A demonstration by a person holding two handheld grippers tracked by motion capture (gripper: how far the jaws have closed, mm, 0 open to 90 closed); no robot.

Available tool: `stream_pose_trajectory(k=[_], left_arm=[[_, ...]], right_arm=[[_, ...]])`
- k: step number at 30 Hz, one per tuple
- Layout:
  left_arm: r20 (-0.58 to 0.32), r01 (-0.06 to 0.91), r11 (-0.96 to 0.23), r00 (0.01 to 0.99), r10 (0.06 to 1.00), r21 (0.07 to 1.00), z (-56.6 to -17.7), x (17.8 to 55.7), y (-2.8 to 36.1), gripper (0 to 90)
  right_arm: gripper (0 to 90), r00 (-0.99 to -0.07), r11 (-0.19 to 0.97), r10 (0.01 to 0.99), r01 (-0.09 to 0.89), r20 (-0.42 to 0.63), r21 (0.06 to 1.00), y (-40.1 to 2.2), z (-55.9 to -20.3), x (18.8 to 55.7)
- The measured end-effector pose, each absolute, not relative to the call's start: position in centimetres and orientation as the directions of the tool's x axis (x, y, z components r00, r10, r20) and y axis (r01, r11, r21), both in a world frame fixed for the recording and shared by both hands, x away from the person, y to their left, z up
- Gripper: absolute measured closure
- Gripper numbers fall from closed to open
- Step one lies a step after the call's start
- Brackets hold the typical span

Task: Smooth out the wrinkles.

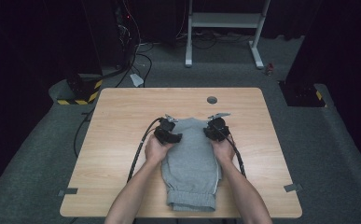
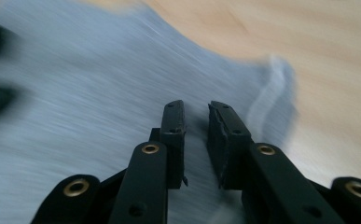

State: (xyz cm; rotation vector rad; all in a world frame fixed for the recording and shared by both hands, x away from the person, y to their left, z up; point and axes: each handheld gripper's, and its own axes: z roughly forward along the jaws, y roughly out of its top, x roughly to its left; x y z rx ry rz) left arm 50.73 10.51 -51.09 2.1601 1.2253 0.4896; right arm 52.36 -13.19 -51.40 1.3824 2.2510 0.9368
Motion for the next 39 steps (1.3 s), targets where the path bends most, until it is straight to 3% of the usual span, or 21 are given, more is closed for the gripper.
stream_pose_trajectory(k=[2, 5, 6, 10, 12, 13, 14, 19, 24, 30, 31, 32, 39], left_arm=[[0.011, 0.663, -0.37, 0.479, 0.878, 0.651, -50.9, 50.8, 11.3, 42.8], [-0.014, 0.652, -0.352, 0.486, 0.874, 0.671, -50.2, 50.0, 11.6, 42.8], [-0.041, 0.615, -0.348, 0.528, 0.848, 0.707, -49.6, 48.5, 11.5, 42.7], [-0.053, 0.6, -0.387, 0.584, 0.81, 0.701, -49.6, 46.3, 11.1, 41.5], [-0.021, 0.59, -0.427, 0.602, 0.798, 0.685, -50.2, 45.2, 10.8, 41.9], [0.031, 0.585, -0.471, 0.605, 0.796, 0.66, -50.7, 45.0, 10.8, 41.9], [-0.001, 0.594, -0.438, 0.594, 0.805, 0.675, -51.3, 45.1, 11.5, 40.3], [-0.032, 0.631, -0.398, 0.557, 0.83, 0.666, -50.8, 45.1, 12.3, 39.2], [-0.066, 0.579, -0.386, 0.608, 0.791, 0.718, -49.3, 41.8, 12.3, 38.5], [0.004, 0.559, -0.49, 0.657, 0.754, 0.669, -50.7, 37.8, 11.2, 38.7], [0.021, 0.556, -0.501, 0.656, 0.755, 0.663, -51.0, 37.7, 11.1, 38.9], [-0.026, 0.576, -0.457, 0.64, 0.768, 0.678, -51.3, 37.9, 11.6, 38.8], [0.003, 0.579, -0.461, 0.621, 0.784, 0.673, -51.3, 39.4, 11.7, 38.8]], right_arm=[[75.4, -0.447, 0.325, 0.894, 0.659, 0.007, 0.678, -13.9, -51.0, 52.4], [71.7, -0.447, 0.314, 0.895, 0.654, 0.017, 0.689, -13.9, -50.4, 51.8], [70.2, -0.493, 0.339, 0.87, 0.609, 0.008, 0.718, -13.6, -49.7, 50.8], [66.2, -0.563, 0.366, 0.825, 0.585, 0.038, 0.724, -13.1, -49.4, 48.9], [65.0, -0.588, 0.397, 0.808, 0.587, 0.035, 0.706, -12.8, -49.8, 47.8], [64.7, -0.594, 0.417, 0.804, 0.585, 0.017, 0.696, -12.8, -50.1, 47.4], [63.9, -0.583, 0.457, 0.811, 0.584, -0.045, 0.671, -13.0, -50.9, 47.1], [60.1, -0.561, 0.416, 0.827, 0.597, -0.013, 0.686, -14.5, -50.9, 46.8], [53.9, -0.605, 0.423, 0.796, 0.553, -0.003, 0.718, -14.8, -49.3, 43.4], [48.7, -0.643, 0.456, 0.766, 0.546, 0.002, 0.703, -15.0, -49.4, 39.8], [47.9, -0.644, 0.459, 0.765, 0.546, 0.001, 0.701, -15.1, -49.7, 39.2], [47.8, -0.642, 0.479, 0.767, 0.555, -0.017, 0.68, -15.1, -50.3, 38.8], [47.5, -0.622, 0.458, 0.783, 0.57, -0.006, 0.682, -15.3, -51.3, 40.1]])
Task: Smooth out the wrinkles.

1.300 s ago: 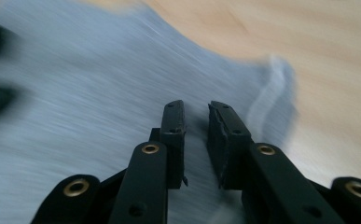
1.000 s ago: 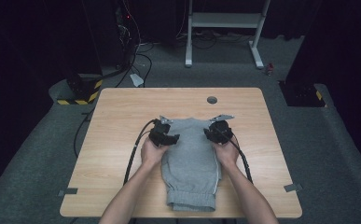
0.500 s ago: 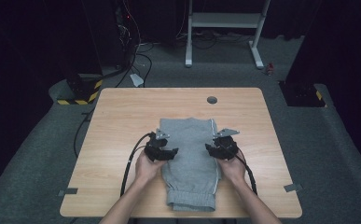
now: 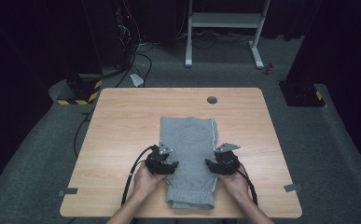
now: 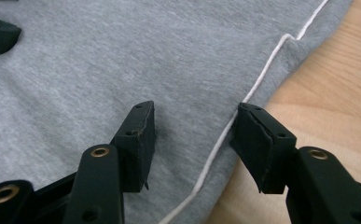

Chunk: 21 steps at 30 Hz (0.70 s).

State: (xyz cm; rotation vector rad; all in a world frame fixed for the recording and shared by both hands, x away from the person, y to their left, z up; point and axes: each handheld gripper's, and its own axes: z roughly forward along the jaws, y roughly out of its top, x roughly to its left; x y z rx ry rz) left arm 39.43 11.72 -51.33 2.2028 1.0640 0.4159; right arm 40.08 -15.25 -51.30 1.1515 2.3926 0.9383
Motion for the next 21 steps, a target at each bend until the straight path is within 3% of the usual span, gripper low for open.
stream_pose_trajectory(k=[7, 13, 17, 21], left_arm=[[-0.008, 0.6, -0.428, 0.586, 0.81, 0.676, -51.4, 41.3, 11.4, 38.8], [-0.039, 0.606, -0.388, 0.571, 0.82, 0.695, -51.5, 41.8, 11.7, 38.4], [-0.088, 0.61, -0.334, 0.556, 0.827, 0.718, -51.1, 42.1, 13.0, 38.3], [-0.144, 0.664, -0.262, 0.49, 0.86, 0.7, -50.4, 43.6, 14.6, 36.4]], right_arm=[[46.8, -0.61, 0.451, 0.792, 0.574, -0.011, 0.683, -15.2, -51.4, 42.2], [37.9, -0.595, 0.417, 0.802, 0.609, 0.042, 0.675, -15.7, -51.5, 43.8], [45.0, -0.593, 0.413, 0.804, 0.617, 0.05, 0.67, -15.9, -50.7, 43.7], [45.2, -0.547, 0.345, 0.832, 0.642, 0.093, 0.685, -17.0, -50.0, 44.2]])
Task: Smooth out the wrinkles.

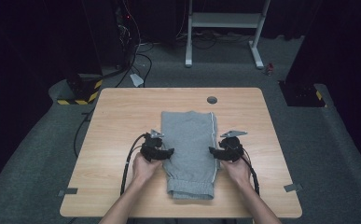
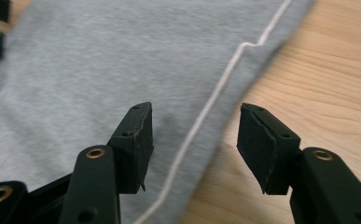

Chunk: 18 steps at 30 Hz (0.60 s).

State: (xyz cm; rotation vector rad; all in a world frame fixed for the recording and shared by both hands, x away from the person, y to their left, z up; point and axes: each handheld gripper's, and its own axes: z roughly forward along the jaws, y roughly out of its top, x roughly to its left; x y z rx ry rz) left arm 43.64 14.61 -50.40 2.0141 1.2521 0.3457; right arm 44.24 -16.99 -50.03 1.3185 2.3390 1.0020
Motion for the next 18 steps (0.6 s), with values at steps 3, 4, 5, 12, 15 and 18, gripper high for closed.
stream_pose_trajectory(k=[3, 4, 5, 12, 15, 18], left_arm=[[-0.163, 0.697, -0.251, 0.47, 0.868, 0.672, -50.2, 44.7, 15.2, 33.6], [-0.167, 0.697, -0.233, 0.454, 0.875, 0.678, -50.2, 44.9, 15.3, 34.1], [-0.163, 0.715, -0.236, 0.441, 0.882, 0.658, -50.2, 45.6, 15.6, 34.1], [-0.176, 0.742, -0.22, 0.415, 0.893, 0.634, -50.0, 47.6, 15.6, 34.2], [-0.167, 0.745, -0.205, 0.392, 0.905, 0.634, -50.1, 48.7, 15.5, 34.6], [-0.167, 0.766, -0.208, 0.379, 0.91, 0.609, -50.6, 49.5, 15.4, 35.1]], right_arm=[[45.8, -0.53, 0.321, 0.841, 0.653, 0.111, 0.686, -17.2, -49.8, 44.5], [46.1, -0.533, 0.324, 0.839, 0.647, 0.106, 0.69, -17.3, -49.7, 44.8], [47.2, -0.512, 0.299, 0.85, 0.664, 0.125, 0.685, -17.4, -49.4, 45.1], [48.1, -0.468, 0.242, 0.87, 0.679, 0.155, 0.693, -17.5, -49.0, 46.6], [48.1, -0.451, 0.236, 0.878, 0.697, 0.158, 0.677, -17.4, -48.8, 47.5], [47.3, -0.429, 0.221, 0.89, 0.706, 0.158, 0.672, -17.4, -49.0, 48.3]])
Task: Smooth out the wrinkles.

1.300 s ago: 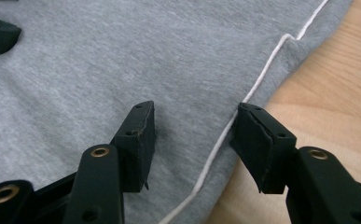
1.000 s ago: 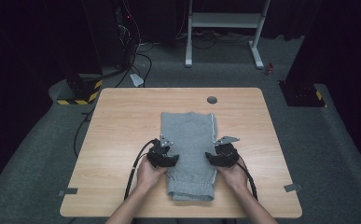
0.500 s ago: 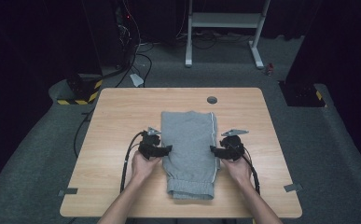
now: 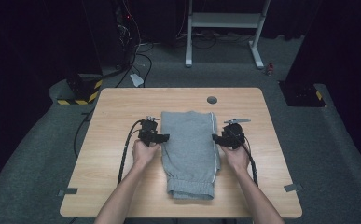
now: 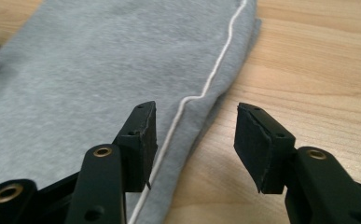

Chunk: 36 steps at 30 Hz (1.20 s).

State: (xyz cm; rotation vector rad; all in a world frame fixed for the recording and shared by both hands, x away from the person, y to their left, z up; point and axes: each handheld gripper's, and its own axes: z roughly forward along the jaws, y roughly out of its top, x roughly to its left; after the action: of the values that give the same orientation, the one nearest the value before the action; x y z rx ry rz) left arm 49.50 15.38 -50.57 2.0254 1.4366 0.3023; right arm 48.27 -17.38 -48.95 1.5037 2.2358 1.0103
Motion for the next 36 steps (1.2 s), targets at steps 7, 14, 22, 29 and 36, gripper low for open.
stream_pose_trajectory(k=[7, 14, 22, 29, 36], left_arm=[[-0.175, 0.769, -0.187, 0.361, 0.916, 0.611, -50.7, 50.8, 14.6, 34.4], [-0.129, 0.774, -0.192, 0.332, 0.934, 0.604, -50.6, 51.9, 14.3, 33.3], [-0.069, 0.773, -0.242, 0.345, 0.936, 0.586, -50.6, 52.0, 13.3, 32.9], [-0.023, 0.744, -0.278, 0.366, 0.93, 0.608, -50.8, 52.1, 12.5, 35.4], [-0.014, 0.711, -0.296, 0.395, 0.919, 0.638, -50.9, 52.1, 12.3, 49.7]], right_arm=[[43.3, -0.375, 0.177, 0.911, 0.733, 0.173, 0.657, -16.9, -49.3, 49.9], [43.6, -0.343, 0.169, 0.925, 0.758, 0.164, 0.631, -15.9, -49.3, 51.8], [43.8, -0.315, 0.179, 0.94, 0.782, 0.13, 0.597, -14.7, -50.3, 53.1], [47.0, -0.32, 0.212, 0.944, 0.775, 0.079, 0.596, -14.1, -50.5, 53.6], [57.0, -0.39, 0.298, 0.92, 0.741, 0.026, 0.602, -13.9, -50.6, 53.6]])
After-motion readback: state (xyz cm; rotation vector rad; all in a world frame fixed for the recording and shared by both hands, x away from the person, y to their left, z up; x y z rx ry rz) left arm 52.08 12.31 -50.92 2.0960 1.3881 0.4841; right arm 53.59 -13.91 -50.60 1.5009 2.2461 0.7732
